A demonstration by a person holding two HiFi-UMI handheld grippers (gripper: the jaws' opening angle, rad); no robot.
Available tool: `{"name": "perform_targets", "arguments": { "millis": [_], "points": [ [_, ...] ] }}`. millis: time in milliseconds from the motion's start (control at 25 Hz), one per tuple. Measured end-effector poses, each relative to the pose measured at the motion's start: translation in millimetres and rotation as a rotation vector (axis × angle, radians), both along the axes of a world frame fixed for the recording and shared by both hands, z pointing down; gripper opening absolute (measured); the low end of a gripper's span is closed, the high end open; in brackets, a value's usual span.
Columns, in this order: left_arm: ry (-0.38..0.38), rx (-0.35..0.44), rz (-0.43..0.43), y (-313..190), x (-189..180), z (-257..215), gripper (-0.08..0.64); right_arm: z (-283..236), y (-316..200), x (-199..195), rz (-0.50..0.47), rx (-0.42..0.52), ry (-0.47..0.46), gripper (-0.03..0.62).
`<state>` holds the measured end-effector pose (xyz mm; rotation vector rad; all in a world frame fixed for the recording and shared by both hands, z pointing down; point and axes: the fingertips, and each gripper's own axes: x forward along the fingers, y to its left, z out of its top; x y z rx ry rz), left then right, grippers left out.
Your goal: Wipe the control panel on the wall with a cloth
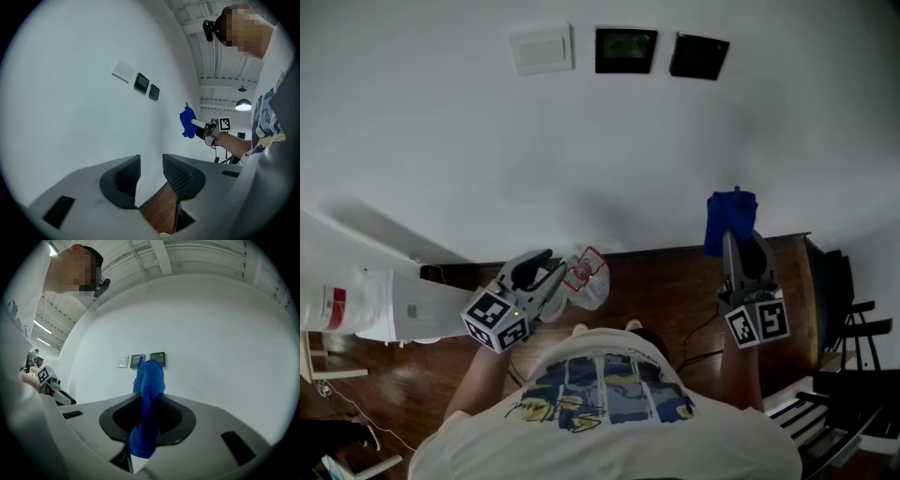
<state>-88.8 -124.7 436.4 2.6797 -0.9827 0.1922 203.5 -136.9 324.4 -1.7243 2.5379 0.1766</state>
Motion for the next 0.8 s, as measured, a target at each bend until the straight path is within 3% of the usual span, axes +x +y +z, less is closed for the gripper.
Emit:
{"name": "perform_targets", "arguments": {
  "millis": [320,560,800],
  "points": [
    [0.001,-0.001,0.123,20,-19,13,0.127,12,72,-44,0.043,-0.043,0.041,0.069],
    [0.041,0.038,0.05,53,-27,-1,0.127,5,114,-65,-0.022,-0.025,0.071,0.071],
    [0.018,0.011,-0.001,107,-14,-4,0.127,4,165,-57,-0.083,-0.022,0.078,0.071]
  ]
}}
